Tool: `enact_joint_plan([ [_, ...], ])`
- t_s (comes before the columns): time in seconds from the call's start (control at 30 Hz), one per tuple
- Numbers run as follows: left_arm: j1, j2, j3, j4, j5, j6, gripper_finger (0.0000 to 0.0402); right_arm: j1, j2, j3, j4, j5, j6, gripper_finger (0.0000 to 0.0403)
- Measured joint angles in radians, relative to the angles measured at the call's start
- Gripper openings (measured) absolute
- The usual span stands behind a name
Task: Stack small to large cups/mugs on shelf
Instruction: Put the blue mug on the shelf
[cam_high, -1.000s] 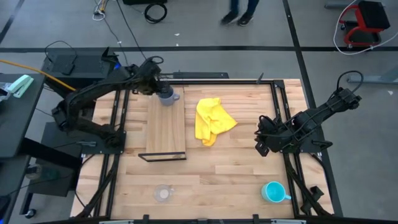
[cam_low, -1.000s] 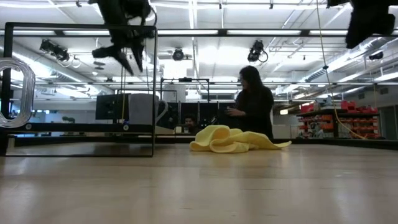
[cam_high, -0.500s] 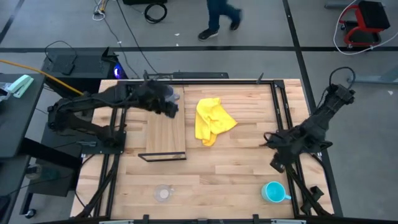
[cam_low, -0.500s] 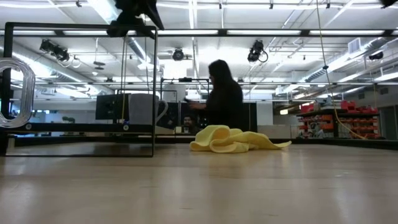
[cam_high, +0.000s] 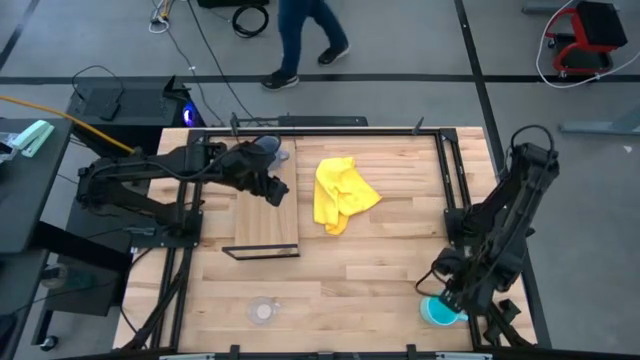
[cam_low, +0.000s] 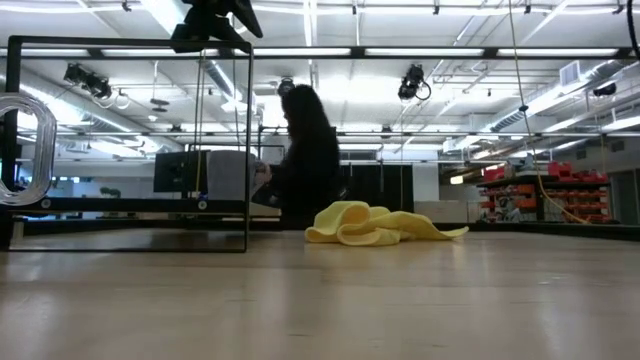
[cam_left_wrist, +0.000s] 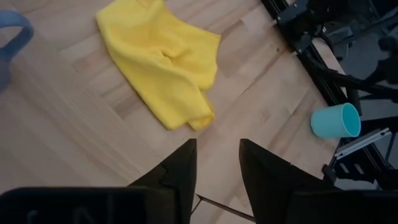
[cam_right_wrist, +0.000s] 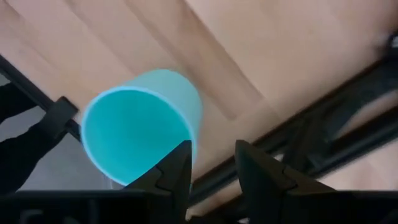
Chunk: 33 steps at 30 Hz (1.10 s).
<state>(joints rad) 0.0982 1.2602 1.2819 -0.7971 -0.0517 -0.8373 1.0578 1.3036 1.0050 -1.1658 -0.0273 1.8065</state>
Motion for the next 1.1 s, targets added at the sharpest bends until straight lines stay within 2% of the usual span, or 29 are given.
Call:
enact_joint_plan([
  [0.4,0.001,0.000,0.000,0.000,0.000,0.014,0.0124,-0.001,0.085,0.000,0.084,0.000,-0.016,0.0135],
  [1.1,-0.002,0.000,0.000,0.000,0.001,0.012,0.0127,-0.001,0.184,0.000,0.092,-0.012,-0.002,0.0134],
])
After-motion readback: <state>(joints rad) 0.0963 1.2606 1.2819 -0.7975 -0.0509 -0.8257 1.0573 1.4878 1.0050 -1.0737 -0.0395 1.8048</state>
